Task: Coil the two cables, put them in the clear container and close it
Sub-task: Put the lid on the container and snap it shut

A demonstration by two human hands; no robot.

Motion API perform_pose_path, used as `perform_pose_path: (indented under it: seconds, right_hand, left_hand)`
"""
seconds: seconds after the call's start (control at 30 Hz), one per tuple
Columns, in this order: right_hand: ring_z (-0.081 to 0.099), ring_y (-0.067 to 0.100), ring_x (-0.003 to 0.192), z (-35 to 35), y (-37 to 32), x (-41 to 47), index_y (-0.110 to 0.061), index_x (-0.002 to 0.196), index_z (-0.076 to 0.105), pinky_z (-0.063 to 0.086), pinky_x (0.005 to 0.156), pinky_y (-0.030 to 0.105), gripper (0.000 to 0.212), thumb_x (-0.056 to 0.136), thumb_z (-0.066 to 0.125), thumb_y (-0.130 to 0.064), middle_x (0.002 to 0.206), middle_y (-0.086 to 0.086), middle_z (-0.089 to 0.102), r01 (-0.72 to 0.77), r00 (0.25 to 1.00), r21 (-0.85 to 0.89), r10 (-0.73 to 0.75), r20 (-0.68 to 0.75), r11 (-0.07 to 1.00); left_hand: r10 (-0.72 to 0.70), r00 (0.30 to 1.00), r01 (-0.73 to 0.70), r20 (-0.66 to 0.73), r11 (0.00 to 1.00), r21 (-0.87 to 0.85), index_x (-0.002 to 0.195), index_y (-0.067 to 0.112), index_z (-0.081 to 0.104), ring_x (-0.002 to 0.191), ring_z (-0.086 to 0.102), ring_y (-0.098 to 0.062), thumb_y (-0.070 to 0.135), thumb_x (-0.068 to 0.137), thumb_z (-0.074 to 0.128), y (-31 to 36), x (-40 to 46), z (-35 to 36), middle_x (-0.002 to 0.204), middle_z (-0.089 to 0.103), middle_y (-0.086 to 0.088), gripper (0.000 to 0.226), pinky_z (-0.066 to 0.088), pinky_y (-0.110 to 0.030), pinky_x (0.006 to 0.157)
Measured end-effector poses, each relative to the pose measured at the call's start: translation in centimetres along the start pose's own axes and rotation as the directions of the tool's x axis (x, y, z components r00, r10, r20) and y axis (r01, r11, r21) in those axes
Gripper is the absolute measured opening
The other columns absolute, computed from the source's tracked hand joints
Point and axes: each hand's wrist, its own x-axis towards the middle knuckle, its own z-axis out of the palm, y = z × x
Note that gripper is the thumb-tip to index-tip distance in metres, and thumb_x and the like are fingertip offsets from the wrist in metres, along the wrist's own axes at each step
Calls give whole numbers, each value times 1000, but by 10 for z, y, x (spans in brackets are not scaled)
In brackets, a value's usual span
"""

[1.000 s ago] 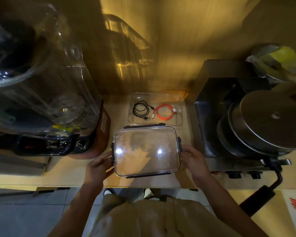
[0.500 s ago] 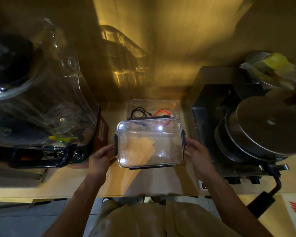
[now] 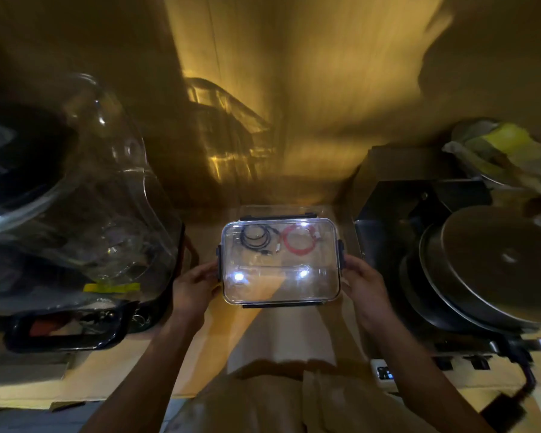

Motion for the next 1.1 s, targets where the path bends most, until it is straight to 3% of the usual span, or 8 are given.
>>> perform_pose_path:
  seconds: [0.13, 0.37, 0.5, 0.57, 0.73, 0.87, 1.1]
  right_hand:
    - [74, 21, 87, 4, -8, 7, -21, 98, 73, 59, 66, 30, 28, 94, 55, 0, 97, 6, 77, 18, 1000, 0, -18, 12, 1000]
    - [71, 28, 98, 5, -12, 25, -15, 107, 71, 59, 83, 41, 25, 94, 55, -1, 102, 9, 76, 39, 999, -14, -39, -12, 999]
    - [67, 34, 106, 5, -8, 40, -9, 118, 66, 54, 95, 52, 27, 95, 53, -1, 112, 16, 71, 1, 999, -12, -2, -38, 1000]
    - [68, 34, 104, 5, -8, 46, -10, 116, 67, 56, 91, 49, 26, 95, 54, -2, 110, 15, 72, 0, 999, 2, 0, -36, 1000]
    - [68, 31, 104, 7, -8, 60, -9, 118, 67, 57, 88, 46, 27, 95, 53, -2, 112, 14, 71, 1, 999, 6, -1, -38, 1000]
    - [69, 26, 100, 9, -9, 69, -8, 119, 65, 56, 76, 35, 29, 96, 51, 1, 110, 12, 71, 1, 999, 4, -1, -47, 1000]
    - [67, 18, 94, 13, -5, 84, -12, 116, 67, 53, 75, 30, 29, 96, 50, 2, 104, 3, 71, -33, 995, 3, 33, -95, 999]
  left_hand:
    - [-22, 1000, 21, -13, 999, -44, 108, 12, 72, 87, 73, -21, -1, 94, 57, 6, 10, 6, 96, 76, -9, 24, 58, -29, 70]
    - [41, 999, -41, 17, 999, 10, 115, 15, 70, 88, 72, -15, 6, 93, 62, 11, 22, 15, 97, 74, 0, 25, 57, -17, 64]
    - [49, 999, -50, 16, 998, 44, 113, 19, 71, 93, 72, -20, 6, 91, 65, 13, 33, 21, 100, 75, -3, 27, 59, -26, 73]
    - [49, 998, -50, 26, 998, 49, 112, 23, 71, 95, 72, -20, 6, 92, 65, 13, 39, 23, 102, 76, -4, 27, 60, -34, 82]
    - [70, 996, -73, 50, 995, 66, 122, 14, 70, 102, 72, -24, 6, 92, 64, 13, 54, 27, 107, 76, -6, 31, 57, -46, 94]
    - [83, 995, -86, 50, 995, 55, 119, 16, 71, 105, 71, -24, 6, 92, 64, 14, 62, 30, 109, 76, -6, 30, 56, -46, 96]
    - [100, 992, -103, 77, 994, 40, 98, 33, 77, 96, 71, -18, 3, 91, 63, 16, 75, 37, 102, 78, -2, 34, 57, -35, 87]
